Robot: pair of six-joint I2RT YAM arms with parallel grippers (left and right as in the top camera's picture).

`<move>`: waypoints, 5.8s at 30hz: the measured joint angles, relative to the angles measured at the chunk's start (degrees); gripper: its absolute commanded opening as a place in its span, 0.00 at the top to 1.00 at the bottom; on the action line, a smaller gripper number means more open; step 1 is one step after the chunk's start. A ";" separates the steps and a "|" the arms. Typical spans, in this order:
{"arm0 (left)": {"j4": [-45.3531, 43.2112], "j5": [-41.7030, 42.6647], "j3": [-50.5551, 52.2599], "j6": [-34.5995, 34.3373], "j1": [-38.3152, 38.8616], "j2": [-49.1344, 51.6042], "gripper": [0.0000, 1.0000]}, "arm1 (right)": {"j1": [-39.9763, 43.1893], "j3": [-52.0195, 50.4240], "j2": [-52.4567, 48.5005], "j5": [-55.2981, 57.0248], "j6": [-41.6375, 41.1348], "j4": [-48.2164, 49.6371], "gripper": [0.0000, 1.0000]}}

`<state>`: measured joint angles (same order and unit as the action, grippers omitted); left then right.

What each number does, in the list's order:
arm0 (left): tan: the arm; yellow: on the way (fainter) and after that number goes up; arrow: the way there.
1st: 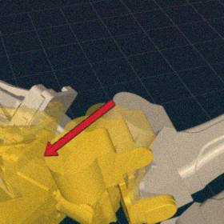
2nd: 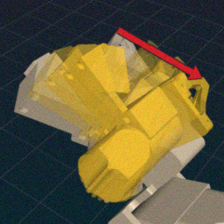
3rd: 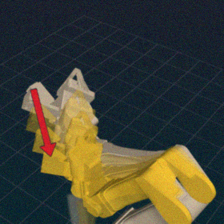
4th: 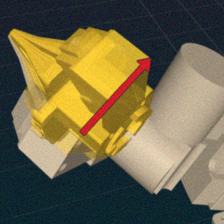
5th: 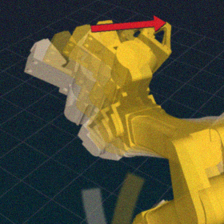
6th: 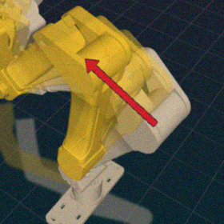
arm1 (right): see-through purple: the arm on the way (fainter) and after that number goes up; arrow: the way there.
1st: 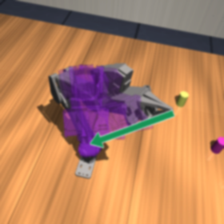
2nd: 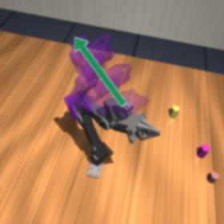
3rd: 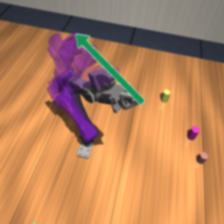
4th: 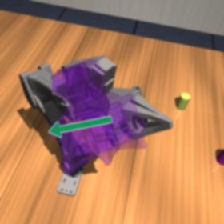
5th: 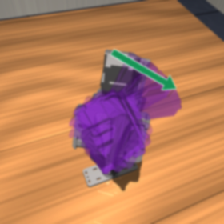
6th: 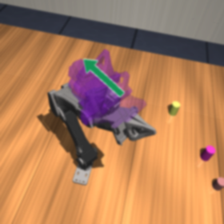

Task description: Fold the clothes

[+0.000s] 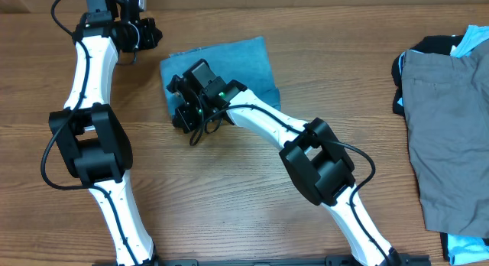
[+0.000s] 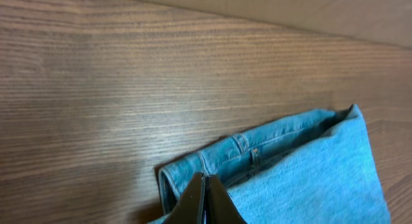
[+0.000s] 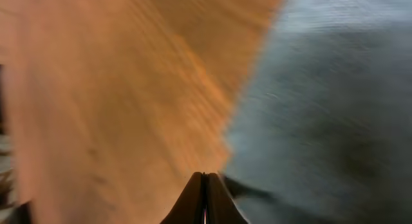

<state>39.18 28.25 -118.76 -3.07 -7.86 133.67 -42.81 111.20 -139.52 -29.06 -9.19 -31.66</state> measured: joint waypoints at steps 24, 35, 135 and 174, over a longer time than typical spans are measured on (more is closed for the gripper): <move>1.55 -0.07 0.00 2.19 0.26 0.00 0.81 | 7.54 4.42 12.98 -1.11 2.14 -3.52 0.96; 3.15 -0.09 0.00 2.19 0.37 0.00 0.80 | 4.31 4.13 -0.85 14.10 6.19 2.60 0.96; 9.81 8.66 4.00 15.32 21.42 7.82 0.48 | 23.61 -14.62 10.14 15.45 1.88 -7.93 0.96; 36.92 3.52 -16.02 14.27 4.13 9.64 0.96 | 46.18 -6.21 35.19 18.86 0.70 -32.41 0.00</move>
<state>76.09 31.77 -134.78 11.20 -3.73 143.31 3.38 104.99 -104.33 -10.20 -8.49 -64.07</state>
